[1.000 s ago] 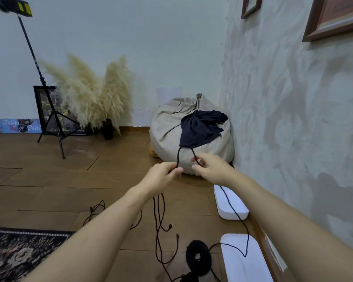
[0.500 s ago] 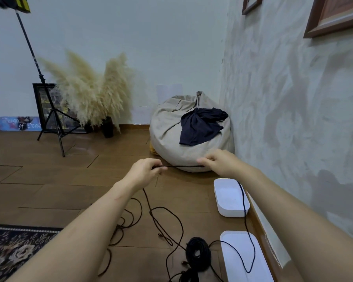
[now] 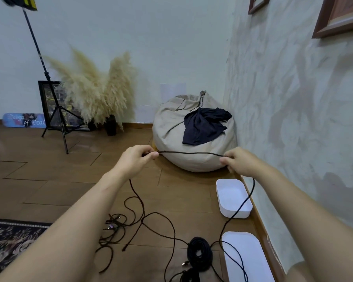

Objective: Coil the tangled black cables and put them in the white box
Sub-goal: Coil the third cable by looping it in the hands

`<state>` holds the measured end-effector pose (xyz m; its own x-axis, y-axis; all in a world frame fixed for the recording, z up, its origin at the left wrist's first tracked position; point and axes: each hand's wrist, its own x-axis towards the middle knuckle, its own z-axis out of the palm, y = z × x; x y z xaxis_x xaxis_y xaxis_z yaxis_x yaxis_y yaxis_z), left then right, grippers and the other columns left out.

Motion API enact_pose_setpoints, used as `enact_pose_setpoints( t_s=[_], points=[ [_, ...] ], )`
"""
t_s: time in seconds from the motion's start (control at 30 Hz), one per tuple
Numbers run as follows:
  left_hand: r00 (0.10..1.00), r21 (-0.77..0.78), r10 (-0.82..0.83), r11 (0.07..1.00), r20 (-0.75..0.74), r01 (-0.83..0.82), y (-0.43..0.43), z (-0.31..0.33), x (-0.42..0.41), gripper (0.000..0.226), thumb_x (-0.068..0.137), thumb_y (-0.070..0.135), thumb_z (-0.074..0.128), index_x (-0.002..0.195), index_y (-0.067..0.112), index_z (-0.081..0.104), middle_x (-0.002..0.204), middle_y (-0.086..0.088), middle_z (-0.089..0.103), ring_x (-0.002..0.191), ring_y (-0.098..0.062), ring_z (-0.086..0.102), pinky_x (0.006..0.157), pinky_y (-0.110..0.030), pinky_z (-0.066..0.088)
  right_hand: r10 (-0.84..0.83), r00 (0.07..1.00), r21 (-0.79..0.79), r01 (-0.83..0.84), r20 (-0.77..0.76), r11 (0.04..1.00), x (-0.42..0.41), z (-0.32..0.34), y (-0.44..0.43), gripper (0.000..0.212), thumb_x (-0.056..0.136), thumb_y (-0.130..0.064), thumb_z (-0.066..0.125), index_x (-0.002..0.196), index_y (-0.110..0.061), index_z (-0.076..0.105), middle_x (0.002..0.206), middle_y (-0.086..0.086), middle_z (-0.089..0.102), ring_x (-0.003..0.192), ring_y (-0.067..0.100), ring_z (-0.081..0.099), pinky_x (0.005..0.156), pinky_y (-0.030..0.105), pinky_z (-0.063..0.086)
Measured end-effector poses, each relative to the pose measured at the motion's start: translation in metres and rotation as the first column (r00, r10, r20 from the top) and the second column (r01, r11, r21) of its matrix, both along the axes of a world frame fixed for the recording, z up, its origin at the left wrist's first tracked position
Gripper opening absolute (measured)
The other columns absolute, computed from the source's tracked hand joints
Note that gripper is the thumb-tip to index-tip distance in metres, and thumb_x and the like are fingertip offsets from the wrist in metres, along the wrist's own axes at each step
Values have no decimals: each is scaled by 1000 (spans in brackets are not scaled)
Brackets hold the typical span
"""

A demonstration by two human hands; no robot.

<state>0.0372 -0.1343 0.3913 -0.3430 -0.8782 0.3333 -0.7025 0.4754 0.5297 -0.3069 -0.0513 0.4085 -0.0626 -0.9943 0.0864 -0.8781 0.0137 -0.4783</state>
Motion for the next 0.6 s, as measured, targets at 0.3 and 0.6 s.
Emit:
enact_pose_setpoints(
  t_s=[0.3, 0.6],
  points=[
    [987, -16, -145, 989, 68, 146, 18, -8, -44, 24, 100, 49, 59, 85, 33, 68, 76, 10, 66, 74, -7, 59, 64, -28, 44, 269, 954, -33, -267, 131, 963, 45, -1, -3, 31, 104, -37, 54, 79, -26, 68, 59, -13, 54, 55, 3, 45, 60, 26, 37],
    [980, -6, -194, 981, 38, 195, 25, -13, -56, 21, 101, 45, 59, 88, 31, 69, 73, 12, 63, 72, -6, 57, 66, -28, 44, 283, 943, 37, -294, 177, 955, 62, -5, 6, 8, 98, -44, 62, 91, -44, 64, 68, -10, 64, 62, 1, 59, 64, 21, 42]
  ],
)
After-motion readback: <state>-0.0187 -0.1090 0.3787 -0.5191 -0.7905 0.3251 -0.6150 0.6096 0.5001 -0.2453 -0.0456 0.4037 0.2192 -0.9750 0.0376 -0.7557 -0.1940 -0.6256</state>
